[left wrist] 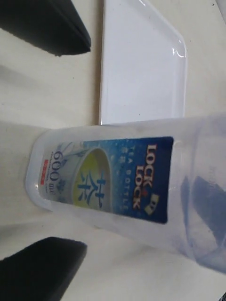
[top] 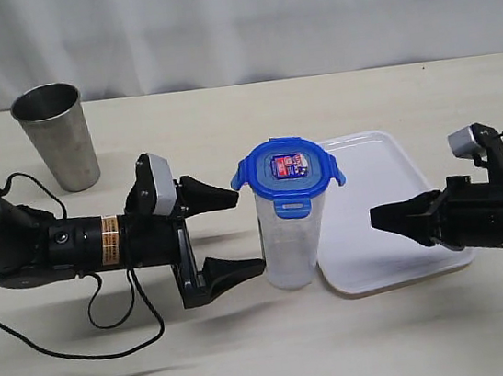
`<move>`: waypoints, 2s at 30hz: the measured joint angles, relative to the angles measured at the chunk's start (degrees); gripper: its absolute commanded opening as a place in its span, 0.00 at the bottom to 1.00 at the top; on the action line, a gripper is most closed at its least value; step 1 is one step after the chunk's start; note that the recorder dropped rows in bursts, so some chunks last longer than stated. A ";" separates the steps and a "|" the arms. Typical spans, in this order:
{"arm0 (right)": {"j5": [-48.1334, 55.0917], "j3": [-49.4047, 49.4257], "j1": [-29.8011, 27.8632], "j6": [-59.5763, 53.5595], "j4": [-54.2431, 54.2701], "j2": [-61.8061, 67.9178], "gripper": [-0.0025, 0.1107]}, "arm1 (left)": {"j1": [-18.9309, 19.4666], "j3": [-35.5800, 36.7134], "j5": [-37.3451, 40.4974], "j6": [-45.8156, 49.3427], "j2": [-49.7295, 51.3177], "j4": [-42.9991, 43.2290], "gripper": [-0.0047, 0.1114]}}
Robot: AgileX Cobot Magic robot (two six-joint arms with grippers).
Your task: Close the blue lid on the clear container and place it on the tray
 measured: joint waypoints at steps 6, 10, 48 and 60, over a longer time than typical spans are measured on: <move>-1.70 -0.02 0.00 -0.14 0.00 -0.01 0.06 | 0.00 0.00 -0.91 -0.42 0.00 1.42 0.89; -2.50 -0.11 0.84 -0.03 -0.11 -0.01 0.06 | 0.00 0.00 -2.78 -0.42 0.00 1.19 0.89; 1.35 -0.98 6.15 -0.37 3.96 -0.01 0.06 | -7.75 -2.03 -4.72 -0.33 0.09 -5.66 0.89; 1.35 -0.98 6.15 -0.37 4.17 -0.01 0.06 | -11.82 -2.03 -2.01 -0.10 0.09 -11.77 0.89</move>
